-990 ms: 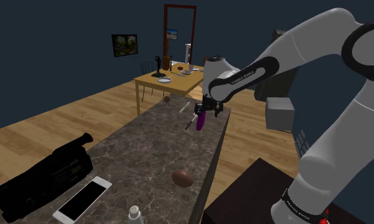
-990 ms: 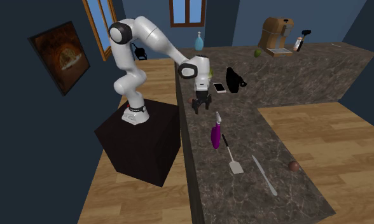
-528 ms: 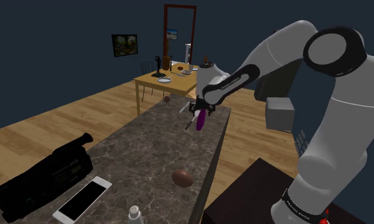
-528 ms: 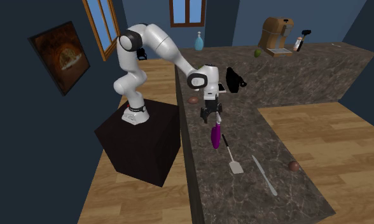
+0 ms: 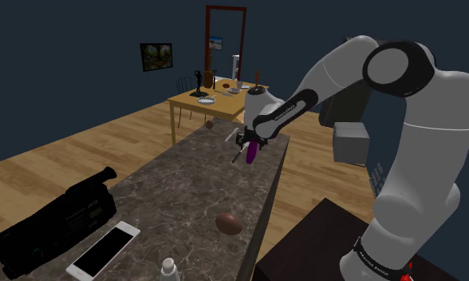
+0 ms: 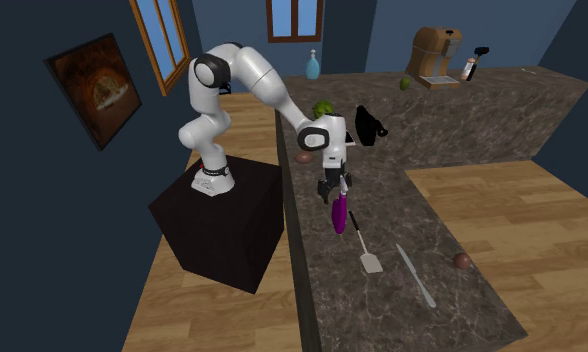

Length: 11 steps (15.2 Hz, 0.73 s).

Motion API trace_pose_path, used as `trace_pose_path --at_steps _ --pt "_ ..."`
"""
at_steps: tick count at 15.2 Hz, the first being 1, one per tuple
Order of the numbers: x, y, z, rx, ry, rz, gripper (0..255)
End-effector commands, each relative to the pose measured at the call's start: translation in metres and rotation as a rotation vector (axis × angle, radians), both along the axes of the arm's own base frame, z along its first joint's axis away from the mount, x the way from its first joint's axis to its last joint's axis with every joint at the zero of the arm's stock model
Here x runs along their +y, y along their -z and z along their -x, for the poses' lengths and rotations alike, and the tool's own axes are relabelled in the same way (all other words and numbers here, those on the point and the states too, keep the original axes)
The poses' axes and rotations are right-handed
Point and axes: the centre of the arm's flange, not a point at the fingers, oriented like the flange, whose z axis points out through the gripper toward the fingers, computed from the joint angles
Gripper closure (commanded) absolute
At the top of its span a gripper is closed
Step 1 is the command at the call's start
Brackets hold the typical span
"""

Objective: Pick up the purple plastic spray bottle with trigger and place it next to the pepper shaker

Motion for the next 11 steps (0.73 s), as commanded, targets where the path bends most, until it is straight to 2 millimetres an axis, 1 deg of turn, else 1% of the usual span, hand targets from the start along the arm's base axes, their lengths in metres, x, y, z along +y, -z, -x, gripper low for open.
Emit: trace_pose_path --at_steps 1,7,8,11 --pt "-0.0007 0.0039 -0.0012 -0.001 0.000 0.000 0" --pt "-0.0006 0.0039 -0.0012 -0.001 0.000 0.000 0" --pt "-0.0006 0.0039 -0.0012 -0.001 0.000 0.000 255" --pt "-0.0006 0.0039 -0.0012 -0.001 0.000 0.000 255"
